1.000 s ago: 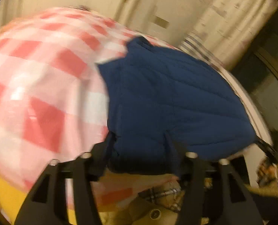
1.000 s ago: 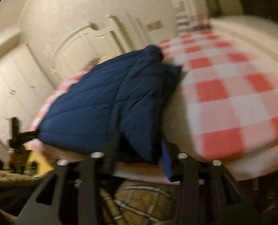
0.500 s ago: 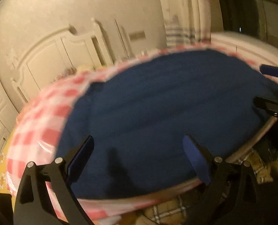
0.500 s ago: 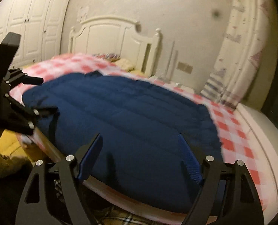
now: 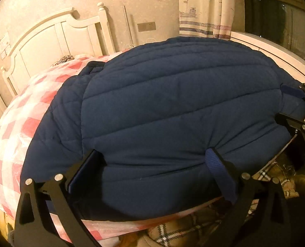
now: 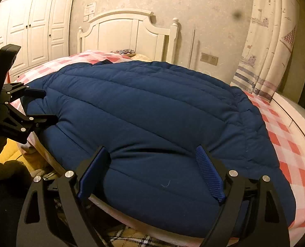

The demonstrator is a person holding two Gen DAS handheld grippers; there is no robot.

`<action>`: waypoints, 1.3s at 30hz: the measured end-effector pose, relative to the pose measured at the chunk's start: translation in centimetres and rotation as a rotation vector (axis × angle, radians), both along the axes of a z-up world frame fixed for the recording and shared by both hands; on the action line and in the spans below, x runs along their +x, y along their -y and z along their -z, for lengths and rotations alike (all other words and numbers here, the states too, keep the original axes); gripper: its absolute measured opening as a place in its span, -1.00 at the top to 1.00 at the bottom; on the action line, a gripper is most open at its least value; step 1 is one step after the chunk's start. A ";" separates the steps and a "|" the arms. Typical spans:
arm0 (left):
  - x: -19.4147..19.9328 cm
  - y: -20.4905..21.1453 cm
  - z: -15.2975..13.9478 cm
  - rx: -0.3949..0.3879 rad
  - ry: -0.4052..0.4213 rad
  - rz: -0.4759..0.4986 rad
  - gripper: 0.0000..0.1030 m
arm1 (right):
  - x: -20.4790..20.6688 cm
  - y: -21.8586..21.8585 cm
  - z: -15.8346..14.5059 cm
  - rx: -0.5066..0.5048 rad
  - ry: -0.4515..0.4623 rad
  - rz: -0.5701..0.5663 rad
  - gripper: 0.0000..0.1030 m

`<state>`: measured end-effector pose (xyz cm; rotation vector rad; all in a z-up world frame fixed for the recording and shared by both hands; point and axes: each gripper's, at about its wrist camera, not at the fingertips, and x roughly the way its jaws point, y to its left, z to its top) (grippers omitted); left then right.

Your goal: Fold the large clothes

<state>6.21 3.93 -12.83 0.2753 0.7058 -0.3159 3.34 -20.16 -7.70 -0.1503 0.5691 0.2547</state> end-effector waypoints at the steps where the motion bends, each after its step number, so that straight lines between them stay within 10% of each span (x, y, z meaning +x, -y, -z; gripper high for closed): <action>1: -0.1 0.0 0.0 0.001 0.000 0.000 -0.96 | -0.1 0.1 0.0 -0.001 0.000 0.000 -0.60; 8: 0.7 -0.7 -3.2 -0.049 -0.112 0.044 -0.95 | 1.7 0.0 -2.2 -0.033 -0.174 -0.014 -0.62; 14: 4.8 -1.6 -8.8 -0.046 0.033 -0.049 -0.95 | 5.7 0.5 -8.2 -0.007 -0.092 -0.014 -0.62; 21: 11.3 -1.2 -4.2 0.130 -0.196 -0.161 -0.96 | 13.0 -0.7 -4.2 -0.136 -0.312 0.007 -0.84; 29: 11.9 -1.1 -3.8 0.169 -0.233 -0.134 -0.96 | 14.7 -0.1 -3.3 -0.118 -0.408 -0.017 -0.90; 39: 19.4 4.0 -9.0 0.150 -0.154 -0.172 -0.96 | 21.1 -0.6 -9.3 -0.086 -0.256 0.030 -0.85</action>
